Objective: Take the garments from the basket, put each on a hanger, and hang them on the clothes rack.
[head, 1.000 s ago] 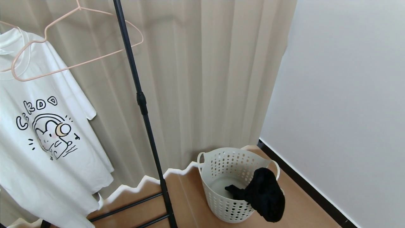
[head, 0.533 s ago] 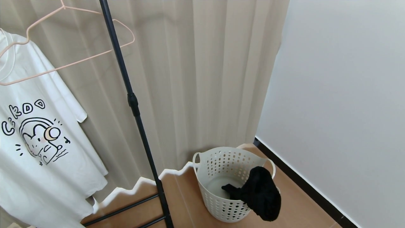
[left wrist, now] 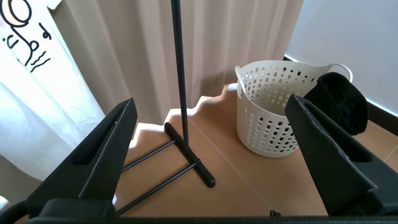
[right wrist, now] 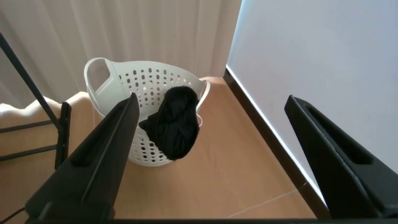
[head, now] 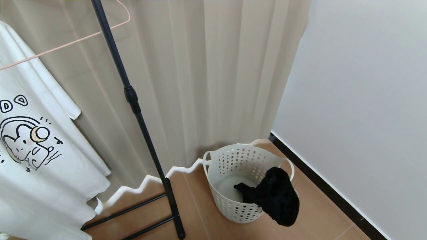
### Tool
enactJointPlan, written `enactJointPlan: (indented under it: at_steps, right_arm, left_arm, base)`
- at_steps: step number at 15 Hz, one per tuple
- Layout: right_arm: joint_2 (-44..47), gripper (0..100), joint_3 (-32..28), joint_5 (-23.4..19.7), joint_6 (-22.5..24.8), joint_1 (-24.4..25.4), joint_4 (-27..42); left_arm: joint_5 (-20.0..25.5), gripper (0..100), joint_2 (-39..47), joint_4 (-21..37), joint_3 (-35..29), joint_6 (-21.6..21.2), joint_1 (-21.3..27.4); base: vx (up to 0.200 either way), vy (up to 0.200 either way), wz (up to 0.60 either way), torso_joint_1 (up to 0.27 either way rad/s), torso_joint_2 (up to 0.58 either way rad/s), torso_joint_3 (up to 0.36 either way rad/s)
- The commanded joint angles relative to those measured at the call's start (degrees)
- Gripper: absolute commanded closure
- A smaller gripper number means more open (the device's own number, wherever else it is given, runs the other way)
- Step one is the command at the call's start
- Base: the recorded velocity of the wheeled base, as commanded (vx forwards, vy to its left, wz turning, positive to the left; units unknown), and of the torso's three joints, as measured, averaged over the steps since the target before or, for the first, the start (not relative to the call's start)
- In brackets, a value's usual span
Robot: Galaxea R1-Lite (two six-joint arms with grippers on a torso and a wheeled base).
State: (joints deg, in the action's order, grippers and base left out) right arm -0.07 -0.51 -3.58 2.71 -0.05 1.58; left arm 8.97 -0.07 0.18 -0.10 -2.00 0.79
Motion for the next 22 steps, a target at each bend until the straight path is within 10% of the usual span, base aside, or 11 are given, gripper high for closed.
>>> enactJointPlan:
  at_steps: [1, 22]
  right_arm:
    - [0.07, 0, 0.07, -0.02, 0.02, -0.04, 0.0]
    - [0.07, 0, 0.07, 0.07, -0.33, 0.05, 0.0]
  left_arm:
    - [-0.01, 0, 0.07, -0.01, -0.08, -0.02, 0.0]
    - [-0.01, 0, 0.07, -0.01, -0.08, -0.02, 0.0]
  base:
    - [0.0, 0.0, 0.0, 0.002, 0.0, -0.193]
    - [0.0, 0.0, 0.0, 0.003, 0.0, -0.198]
